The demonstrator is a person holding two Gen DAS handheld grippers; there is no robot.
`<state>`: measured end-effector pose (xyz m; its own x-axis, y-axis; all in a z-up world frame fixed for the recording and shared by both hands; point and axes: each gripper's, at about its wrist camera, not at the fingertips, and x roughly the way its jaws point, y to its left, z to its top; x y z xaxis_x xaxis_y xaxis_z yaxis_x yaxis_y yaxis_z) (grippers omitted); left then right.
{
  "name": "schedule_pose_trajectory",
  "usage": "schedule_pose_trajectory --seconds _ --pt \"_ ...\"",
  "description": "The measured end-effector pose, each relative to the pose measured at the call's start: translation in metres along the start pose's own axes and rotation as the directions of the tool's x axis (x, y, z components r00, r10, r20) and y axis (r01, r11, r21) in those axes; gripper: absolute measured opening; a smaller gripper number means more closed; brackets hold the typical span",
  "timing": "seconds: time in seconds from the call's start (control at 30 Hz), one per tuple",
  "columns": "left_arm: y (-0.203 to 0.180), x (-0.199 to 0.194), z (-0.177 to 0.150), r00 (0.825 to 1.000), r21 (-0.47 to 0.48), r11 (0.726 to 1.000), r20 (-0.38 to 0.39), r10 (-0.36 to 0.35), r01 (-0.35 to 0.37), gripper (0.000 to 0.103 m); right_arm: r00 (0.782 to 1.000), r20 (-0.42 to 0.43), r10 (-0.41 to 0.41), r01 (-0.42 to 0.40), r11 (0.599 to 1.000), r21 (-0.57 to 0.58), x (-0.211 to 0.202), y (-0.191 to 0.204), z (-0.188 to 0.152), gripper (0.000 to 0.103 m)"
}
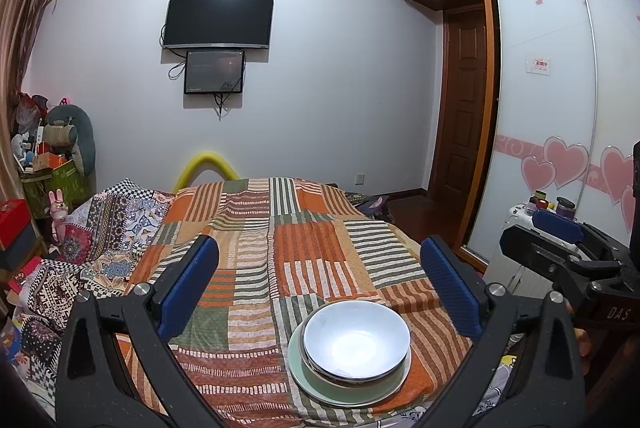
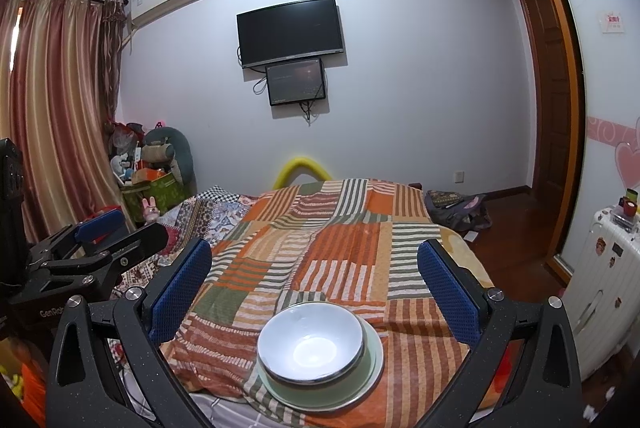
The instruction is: Organize plates and bowls
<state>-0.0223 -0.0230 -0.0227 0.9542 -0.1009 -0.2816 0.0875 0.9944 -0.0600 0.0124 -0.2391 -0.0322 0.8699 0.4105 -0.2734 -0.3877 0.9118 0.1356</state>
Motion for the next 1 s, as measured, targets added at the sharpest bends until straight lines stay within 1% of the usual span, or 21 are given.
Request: schedule_pose_trajectory --seconds 0.7,1.0 --pt "0.0015 -0.0001 -0.0008 1.000 -0.004 1.000 -0.002 -0.009 0.009 0.103 1.000 -0.001 0.004 -0.004 1.000 0.002 0.0003 -0.0028 0.0023 0.103" --pt "0.0055 0.0040 -0.0010 0.999 -0.019 0.999 -0.015 -0.028 0.028 0.103 1.000 0.004 0.001 -0.001 1.000 -0.001 0.0003 -0.0019 0.0026 0.103"
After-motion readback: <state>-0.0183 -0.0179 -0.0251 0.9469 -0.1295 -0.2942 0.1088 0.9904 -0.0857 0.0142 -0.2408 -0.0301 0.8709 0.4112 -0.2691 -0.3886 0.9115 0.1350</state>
